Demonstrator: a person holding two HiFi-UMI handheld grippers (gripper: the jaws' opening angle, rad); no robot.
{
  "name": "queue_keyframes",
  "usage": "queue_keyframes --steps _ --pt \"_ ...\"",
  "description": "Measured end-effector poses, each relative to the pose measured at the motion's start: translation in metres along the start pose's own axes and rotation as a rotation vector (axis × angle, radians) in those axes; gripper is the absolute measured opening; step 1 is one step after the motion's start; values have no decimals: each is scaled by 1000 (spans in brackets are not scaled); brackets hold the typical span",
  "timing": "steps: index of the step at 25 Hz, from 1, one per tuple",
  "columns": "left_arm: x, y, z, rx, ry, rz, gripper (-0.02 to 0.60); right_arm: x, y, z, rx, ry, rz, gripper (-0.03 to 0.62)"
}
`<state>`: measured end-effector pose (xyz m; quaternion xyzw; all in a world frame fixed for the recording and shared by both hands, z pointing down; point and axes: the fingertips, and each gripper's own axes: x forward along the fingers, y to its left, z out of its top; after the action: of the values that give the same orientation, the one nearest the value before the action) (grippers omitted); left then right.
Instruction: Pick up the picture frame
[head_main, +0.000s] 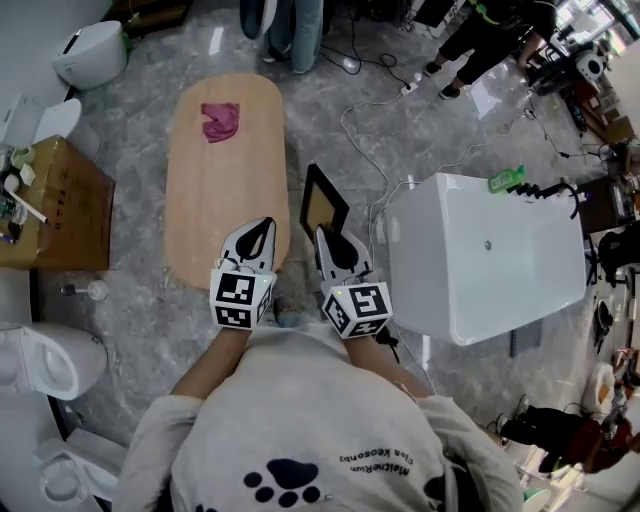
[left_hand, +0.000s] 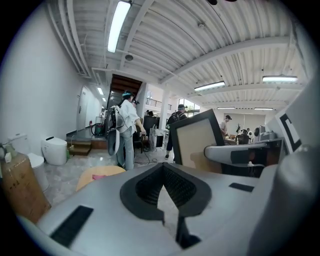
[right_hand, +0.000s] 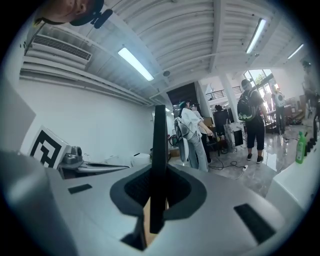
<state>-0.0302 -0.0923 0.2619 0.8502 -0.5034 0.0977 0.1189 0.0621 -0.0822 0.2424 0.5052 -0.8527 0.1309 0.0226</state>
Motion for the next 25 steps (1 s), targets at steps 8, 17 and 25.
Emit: queue_keyframes --steps 8,17,25 --pt "-20 -13 30 48 -82 19 8 -19 15 25 -70 -69 23 41" --pt "-25 -18 36 71 -116 23 8 -23 20 34 -121 -112 25 41" --pt "-24 -18 32 69 -114 25 8 -20 20 22 -117 -84 44 41"
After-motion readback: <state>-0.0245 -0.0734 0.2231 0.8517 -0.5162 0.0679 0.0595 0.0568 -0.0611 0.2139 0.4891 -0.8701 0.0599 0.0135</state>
